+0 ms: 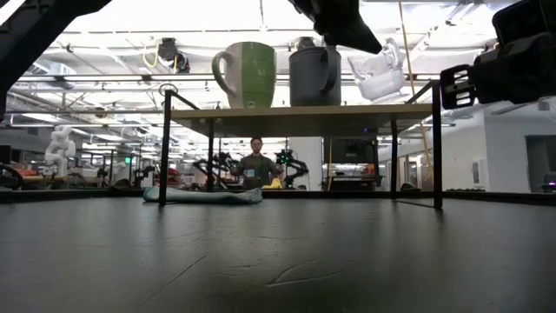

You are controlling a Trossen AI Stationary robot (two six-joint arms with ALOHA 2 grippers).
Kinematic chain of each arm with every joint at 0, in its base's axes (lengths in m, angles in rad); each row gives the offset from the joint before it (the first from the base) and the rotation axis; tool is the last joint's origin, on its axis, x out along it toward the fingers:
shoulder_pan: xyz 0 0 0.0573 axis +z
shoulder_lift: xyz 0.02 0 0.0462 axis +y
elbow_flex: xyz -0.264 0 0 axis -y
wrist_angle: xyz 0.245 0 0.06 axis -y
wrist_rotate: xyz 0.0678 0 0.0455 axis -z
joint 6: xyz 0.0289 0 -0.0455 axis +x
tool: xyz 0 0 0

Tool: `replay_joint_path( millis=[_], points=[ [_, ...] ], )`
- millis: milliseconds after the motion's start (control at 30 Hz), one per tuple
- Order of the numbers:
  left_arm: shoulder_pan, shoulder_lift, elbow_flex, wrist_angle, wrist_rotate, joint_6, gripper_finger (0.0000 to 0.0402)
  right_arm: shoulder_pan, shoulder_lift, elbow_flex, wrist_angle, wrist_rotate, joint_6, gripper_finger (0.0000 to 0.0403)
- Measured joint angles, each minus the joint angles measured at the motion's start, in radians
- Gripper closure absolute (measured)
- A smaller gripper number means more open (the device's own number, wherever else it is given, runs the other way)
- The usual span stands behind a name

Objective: Stack small to large cups/mugs on shelf
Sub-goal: Put the transparent cup on the shelf

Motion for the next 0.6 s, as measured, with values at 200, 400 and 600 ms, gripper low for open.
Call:
replay_joint_path(
  millis=[200,400,600],
  points=[
    [-0.020,0.001,0.000,0.000,-0.062,0.031,0.0401,0.000,0.014,0.000,0.000,-0.001,0.000,0.0403],
    [-0.013,0.002,0.000,0.000,-0.061,0.012,0.0401,0.000,0.020,0.000,0.000,0.000,-0.006,0.0403],
    [-0.012,-0.003,0.000,0.001,-0.044,0.016,0.0401,0.000,0.020,0.000,0.001,0.000,-0.006,0.0403]
  ],
)
